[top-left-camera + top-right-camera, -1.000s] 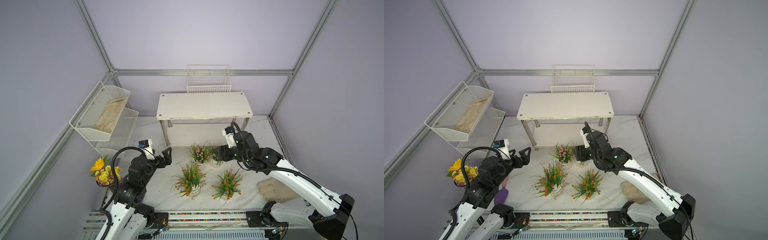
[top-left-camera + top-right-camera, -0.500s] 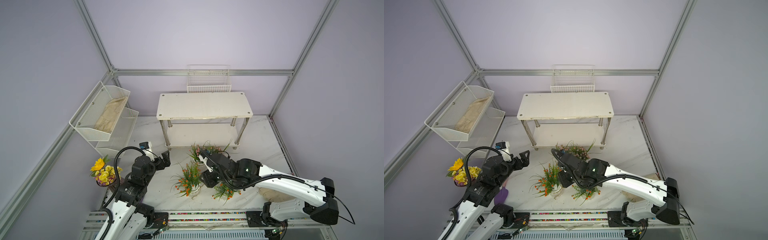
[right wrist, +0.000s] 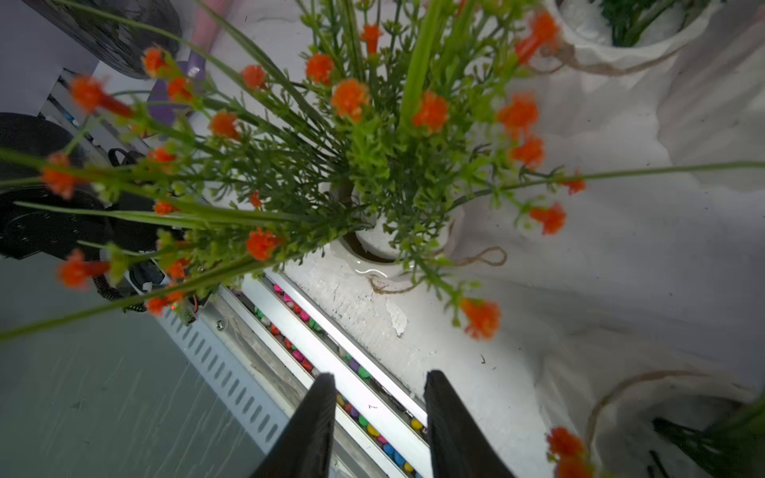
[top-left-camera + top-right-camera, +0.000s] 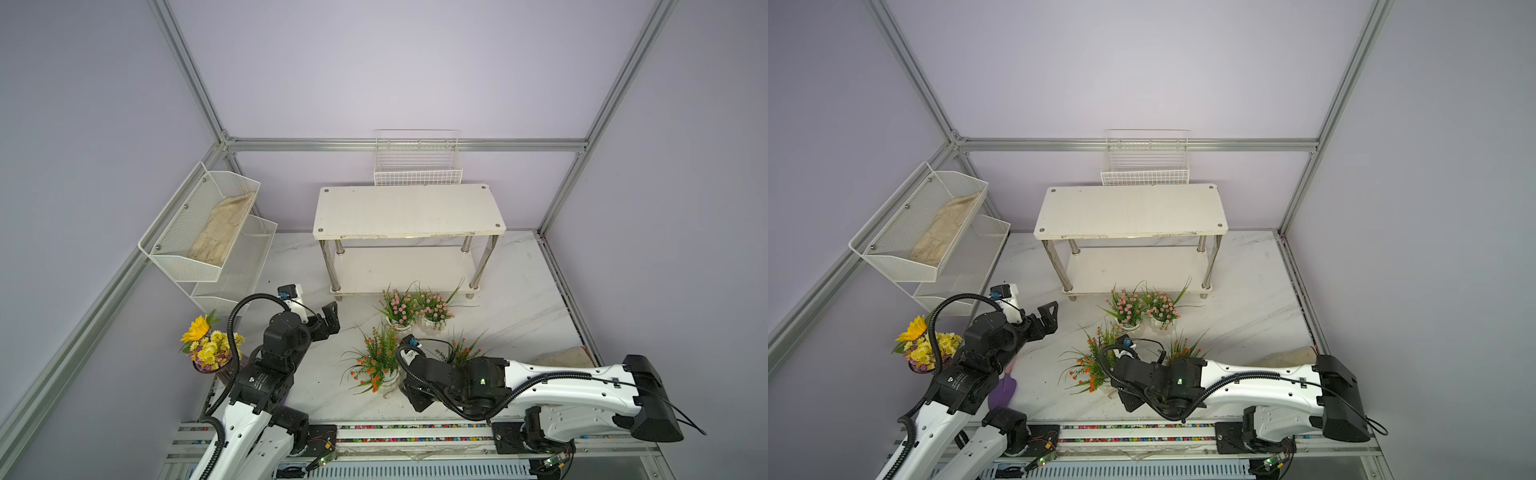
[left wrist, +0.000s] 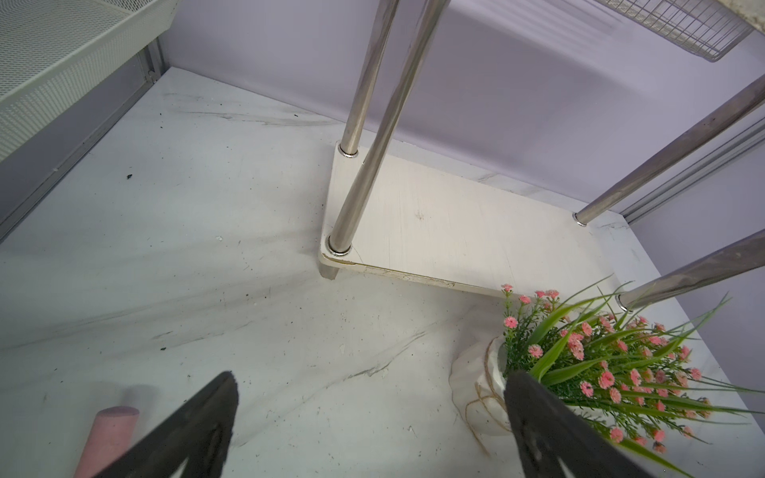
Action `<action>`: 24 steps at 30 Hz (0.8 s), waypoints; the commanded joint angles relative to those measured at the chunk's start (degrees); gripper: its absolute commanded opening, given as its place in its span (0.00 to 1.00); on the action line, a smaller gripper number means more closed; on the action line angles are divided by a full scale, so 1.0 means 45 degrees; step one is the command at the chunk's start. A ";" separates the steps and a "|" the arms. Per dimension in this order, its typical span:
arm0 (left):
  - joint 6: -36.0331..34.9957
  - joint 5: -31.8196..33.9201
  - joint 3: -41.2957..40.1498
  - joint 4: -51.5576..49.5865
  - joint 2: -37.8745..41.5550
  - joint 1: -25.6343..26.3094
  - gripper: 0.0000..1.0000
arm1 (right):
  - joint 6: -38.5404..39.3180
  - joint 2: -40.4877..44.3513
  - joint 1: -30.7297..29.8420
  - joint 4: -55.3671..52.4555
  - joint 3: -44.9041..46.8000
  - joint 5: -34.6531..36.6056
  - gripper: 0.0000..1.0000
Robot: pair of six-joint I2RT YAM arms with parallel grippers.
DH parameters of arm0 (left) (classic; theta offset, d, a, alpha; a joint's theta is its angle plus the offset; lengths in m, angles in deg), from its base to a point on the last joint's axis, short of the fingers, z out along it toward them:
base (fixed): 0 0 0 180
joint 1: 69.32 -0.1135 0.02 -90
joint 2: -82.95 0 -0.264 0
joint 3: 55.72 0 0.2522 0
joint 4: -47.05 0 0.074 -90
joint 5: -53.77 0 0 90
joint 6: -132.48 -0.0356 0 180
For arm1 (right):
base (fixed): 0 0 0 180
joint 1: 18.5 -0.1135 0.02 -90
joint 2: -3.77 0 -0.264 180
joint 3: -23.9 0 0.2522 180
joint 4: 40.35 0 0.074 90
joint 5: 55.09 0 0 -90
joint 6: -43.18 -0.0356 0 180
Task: Place the baby's breath potted plants on the rack by color
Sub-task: Pick up the baby's breath potted plant from the center of the board.
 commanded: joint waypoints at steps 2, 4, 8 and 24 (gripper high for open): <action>0.0171 0.0211 0.0823 -0.0012 0.0021 0.0037 1.00 | -0.0838 -0.0545 -0.0135 0.1309 -0.0024 0.1514 0.37; 0.0206 0.0277 0.0750 -0.0006 0.0051 0.0037 1.00 | -0.0912 -0.0940 -0.0134 0.1349 -0.0144 0.1637 0.36; 0.0236 0.0253 0.0671 -0.0048 0.0055 0.0042 1.00 | -0.1362 -0.1480 -0.0134 0.1392 -0.0272 0.2114 0.33; 0.0256 0.0253 0.0719 -0.0127 0.0035 0.0040 1.00 | -0.1225 -0.2584 0.0030 0.1203 -0.0730 0.2861 0.28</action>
